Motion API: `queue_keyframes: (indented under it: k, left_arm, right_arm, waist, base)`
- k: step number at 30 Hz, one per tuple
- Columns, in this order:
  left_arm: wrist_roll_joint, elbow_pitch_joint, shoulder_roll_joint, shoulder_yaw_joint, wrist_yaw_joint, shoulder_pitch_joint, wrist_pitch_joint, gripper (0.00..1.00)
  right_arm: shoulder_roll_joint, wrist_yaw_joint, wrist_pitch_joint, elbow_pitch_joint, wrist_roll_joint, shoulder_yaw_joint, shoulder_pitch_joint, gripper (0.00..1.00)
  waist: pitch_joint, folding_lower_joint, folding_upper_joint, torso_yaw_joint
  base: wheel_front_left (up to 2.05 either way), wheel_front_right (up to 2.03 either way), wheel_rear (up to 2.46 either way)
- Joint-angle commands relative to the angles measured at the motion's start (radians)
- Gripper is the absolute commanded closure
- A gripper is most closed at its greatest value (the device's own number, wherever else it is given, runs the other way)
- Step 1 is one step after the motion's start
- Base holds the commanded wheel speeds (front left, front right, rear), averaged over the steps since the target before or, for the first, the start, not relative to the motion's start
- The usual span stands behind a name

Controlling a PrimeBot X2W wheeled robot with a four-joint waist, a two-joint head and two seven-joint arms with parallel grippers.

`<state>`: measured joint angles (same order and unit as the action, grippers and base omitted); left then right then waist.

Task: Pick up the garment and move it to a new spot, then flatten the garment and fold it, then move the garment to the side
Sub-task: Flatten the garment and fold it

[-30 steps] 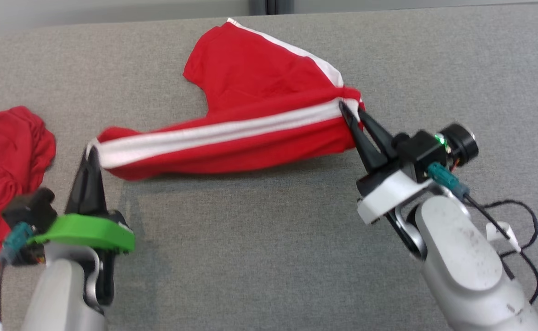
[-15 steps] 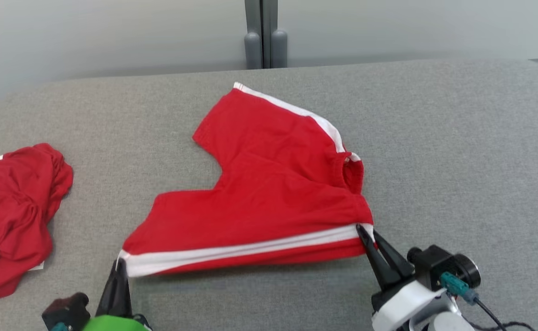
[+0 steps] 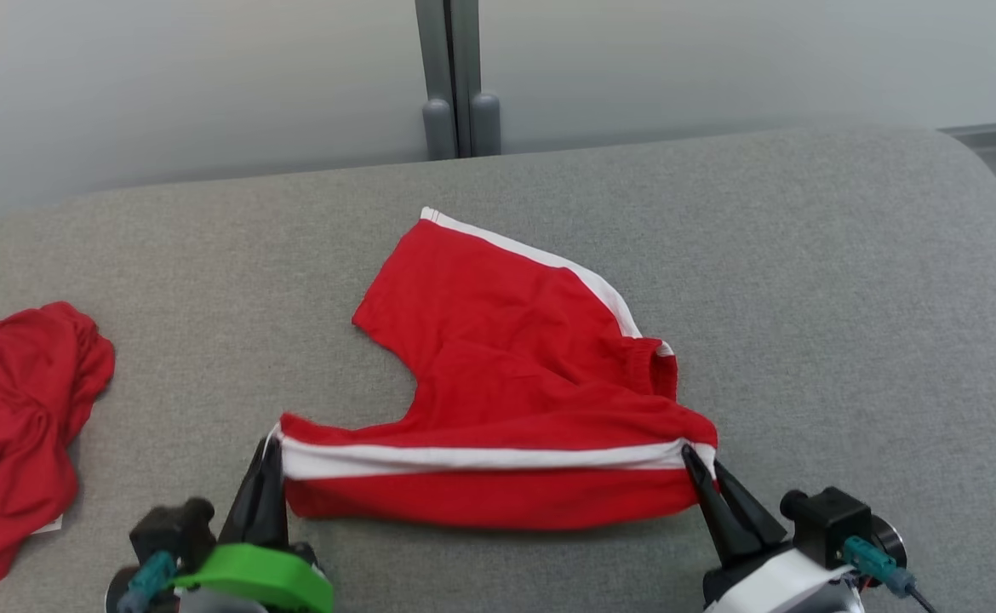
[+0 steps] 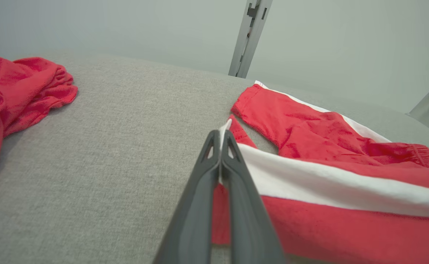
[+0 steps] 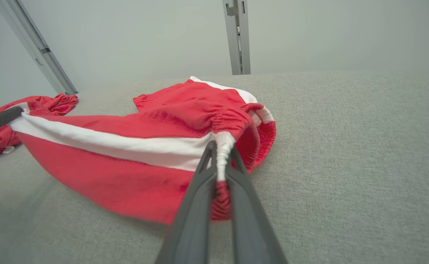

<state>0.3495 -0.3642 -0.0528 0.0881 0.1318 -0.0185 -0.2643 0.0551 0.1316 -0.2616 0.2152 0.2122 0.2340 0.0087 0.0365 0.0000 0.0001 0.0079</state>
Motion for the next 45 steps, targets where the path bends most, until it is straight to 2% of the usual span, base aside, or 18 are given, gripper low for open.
queue_keyframes:
  k: [1,12,25,33,41,42,43,44,45]
  left_arm:
    - [-0.011,0.002,-0.016,0.013,-0.002,-0.057,0.000,1.00]
    - [0.018,-0.068,-0.122,0.158,-0.002,-0.428,0.000,1.00]
    - [0.013,-0.187,-0.209,0.268,-0.002,-0.719,0.000,1.00]
    - [-0.029,-0.291,-0.251,0.269,-0.002,-0.845,0.000,1.00]
    - [-0.073,-0.379,-0.255,0.249,-0.002,-0.897,0.000,1.00]
    - [-0.074,-0.383,-0.252,0.246,-0.002,-0.900,0.000,0.78]
    - [-0.071,-0.382,-0.247,0.244,-0.002,-0.901,0.000,0.52]
    - [-0.066,-0.378,-0.243,0.245,-0.002,-0.899,0.000,0.00]
    - [-0.064,-0.368,-0.241,0.241,-0.002,-0.898,0.000,0.00]
  right_arm:
    - [0.001,-0.002,-0.005,-0.005,0.015,-0.008,-0.030,1.00]
    - [-0.003,-0.002,-0.005,-0.031,0.205,0.012,-0.232,1.00]
    - [-0.003,-0.002,-0.005,-0.055,0.301,0.050,-0.368,1.00]
    - [-0.003,-0.002,-0.005,-0.079,0.329,0.066,-0.391,1.00]
    - [-0.003,-0.002,-0.005,-0.097,0.344,0.081,-0.390,1.00]
    - [-0.003,-0.002,-0.005,-0.097,0.344,0.083,-0.390,0.76]
    - [-0.003,-0.002,-0.005,-0.097,0.340,0.082,-0.390,0.56]
    - [-0.003,-0.002,-0.005,-0.098,0.331,0.080,-0.391,0.00]
    - [-0.003,-0.002,-0.005,-0.099,0.328,0.076,-0.389,0.00]
  waist:
    - [0.046,0.0000,-0.0001,-0.018]
    - [0.264,0.0000,-0.0001,-0.096]
    - [0.428,0.0000,-0.0001,-0.170]
    - [0.475,0.0000,-0.0001,-0.203]
    - [0.500,0.0000,-0.0001,-0.217]
    - [0.500,0.0000,-0.0001,-0.217]
    - [0.500,0.0000,-0.0001,-0.216]
    - [0.499,0.0000,-0.0001,-0.215]
    - [0.498,0.0000,-0.0001,-0.213]
  base:
    - [0.00,0.00,0.00]
    - [0.00,0.00,0.00]
    - [0.00,0.00,0.00]
    - [0.00,0.00,0.00]
    - [0.00,0.00,0.00]
    - [0.00,0.00,0.00]
    - [0.00,0.00,0.00]
    - [0.00,0.00,0.00]
    - [0.00,0.00,0.00]
